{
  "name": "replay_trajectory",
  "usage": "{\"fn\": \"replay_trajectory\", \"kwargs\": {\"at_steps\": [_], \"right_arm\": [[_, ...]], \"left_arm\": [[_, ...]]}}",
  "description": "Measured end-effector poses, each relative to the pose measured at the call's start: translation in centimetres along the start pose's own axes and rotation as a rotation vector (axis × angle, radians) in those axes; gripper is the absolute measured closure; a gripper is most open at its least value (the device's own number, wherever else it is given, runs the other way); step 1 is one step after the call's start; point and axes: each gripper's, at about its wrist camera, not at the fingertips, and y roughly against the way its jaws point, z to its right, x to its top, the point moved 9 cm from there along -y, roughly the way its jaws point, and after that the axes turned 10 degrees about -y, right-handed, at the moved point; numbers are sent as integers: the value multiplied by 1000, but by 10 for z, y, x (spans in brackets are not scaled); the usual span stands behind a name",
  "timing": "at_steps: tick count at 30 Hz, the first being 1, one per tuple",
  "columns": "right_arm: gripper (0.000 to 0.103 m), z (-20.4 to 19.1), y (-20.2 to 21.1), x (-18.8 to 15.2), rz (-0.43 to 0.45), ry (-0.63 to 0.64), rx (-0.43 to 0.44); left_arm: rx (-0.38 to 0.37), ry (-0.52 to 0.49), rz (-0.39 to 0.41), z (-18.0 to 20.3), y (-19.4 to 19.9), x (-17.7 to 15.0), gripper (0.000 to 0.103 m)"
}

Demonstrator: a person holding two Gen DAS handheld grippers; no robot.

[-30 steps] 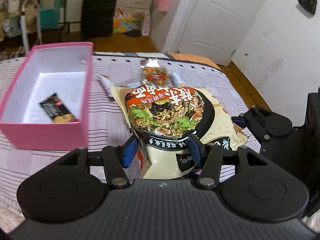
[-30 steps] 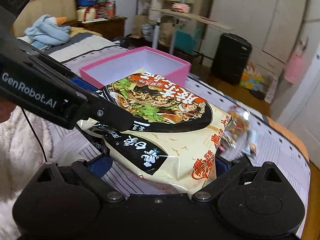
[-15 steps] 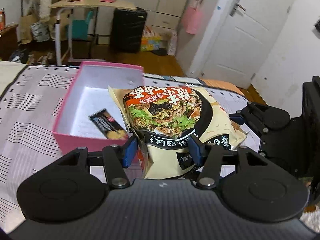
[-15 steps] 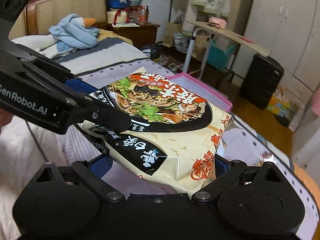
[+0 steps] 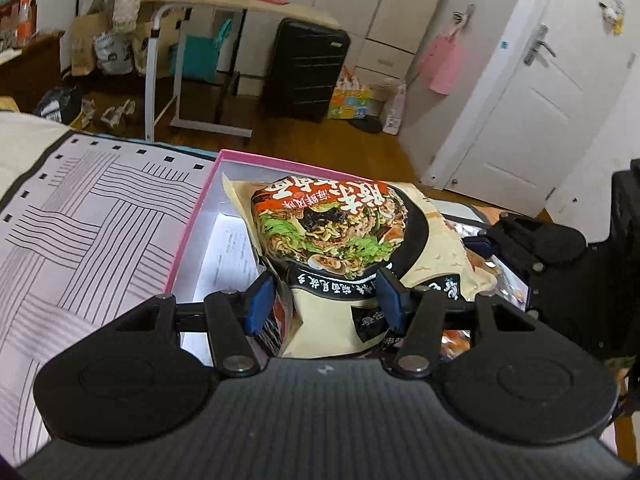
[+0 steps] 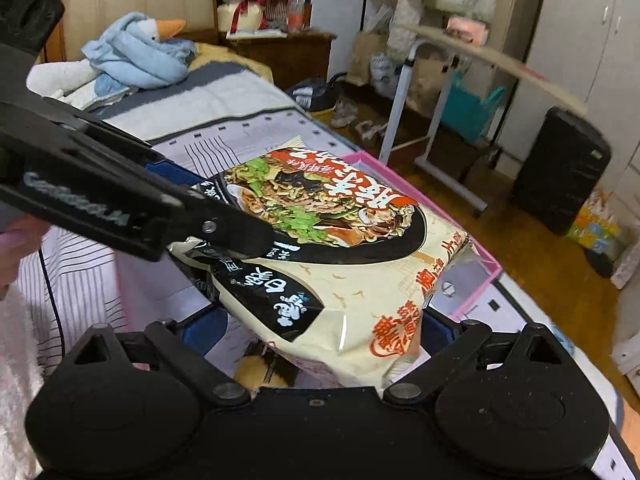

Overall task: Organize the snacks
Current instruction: 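Carry the noodle bag into the pink box and open the left tool, then grasp a white snack packet with the left tool while the right tool grasps another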

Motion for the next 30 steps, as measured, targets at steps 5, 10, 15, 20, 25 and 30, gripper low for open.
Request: {"fn": "replay_trajectory", "kwargs": {"at_steps": [5,10,15,20,25,30], "right_arm": [[4,7,-36,4,-70,24,2],[5,17,-53,3,-126,27,-39],[5,22,-61,-1,-176,86,-134],[4,7,-36,-4,-92,133,-131],[4,3,32,-13,73,-25,-48],[4,22,107,-24,253,-140,-59]], "left_arm": [[2,63,-54,-31,-46,4,50],[-11,92,-111,-42,-81,3,50],[-21,78,-144,-37,-104,7,51],[132,-28,-168,-32,-118,2,47],[156,-65,-157,-22,-98,0,46],[93,-75,-114,-6,-56,10,47]]}}
